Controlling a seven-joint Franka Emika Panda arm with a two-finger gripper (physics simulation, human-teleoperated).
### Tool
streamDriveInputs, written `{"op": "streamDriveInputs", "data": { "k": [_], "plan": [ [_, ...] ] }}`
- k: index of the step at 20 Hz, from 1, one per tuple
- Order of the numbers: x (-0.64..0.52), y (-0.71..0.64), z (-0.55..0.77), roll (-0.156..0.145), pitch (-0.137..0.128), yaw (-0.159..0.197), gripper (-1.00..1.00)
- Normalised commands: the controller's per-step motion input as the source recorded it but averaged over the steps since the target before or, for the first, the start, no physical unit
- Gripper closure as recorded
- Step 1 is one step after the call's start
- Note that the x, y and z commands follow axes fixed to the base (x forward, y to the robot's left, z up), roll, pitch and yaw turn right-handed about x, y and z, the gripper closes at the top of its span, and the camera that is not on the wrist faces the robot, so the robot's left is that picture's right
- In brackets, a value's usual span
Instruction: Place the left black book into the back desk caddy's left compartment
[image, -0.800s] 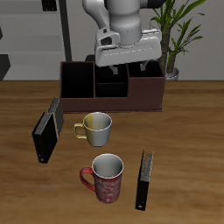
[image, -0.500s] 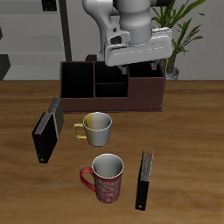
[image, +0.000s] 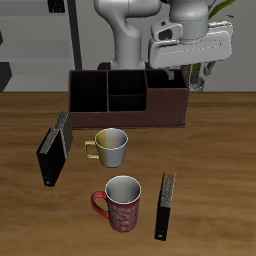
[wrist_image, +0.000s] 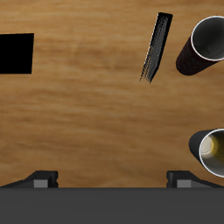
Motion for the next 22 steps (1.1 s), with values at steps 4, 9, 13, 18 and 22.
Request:
{"op": "streamDriveInputs", "data": {
  "k": [4, 9, 13, 18, 22],
  "plan": [
    [0.26, 0.32, 0.15, -0.063, -0.027, 0.057, -1.0],
    [0.3, 0.18, 0.15, -0.059, -0.012, -0.021, -1.0],
    [0.34, -0.02, 0.04, 0.116, 0.051, -0.01, -1.0],
    [0.21, -0.31, 0.0, 0.144, -0.016, -0.112, -1.0],
    [0.12, -0.3, -0.03, -0.01, -0.049, 0.024, -1.0]
  ]
}}
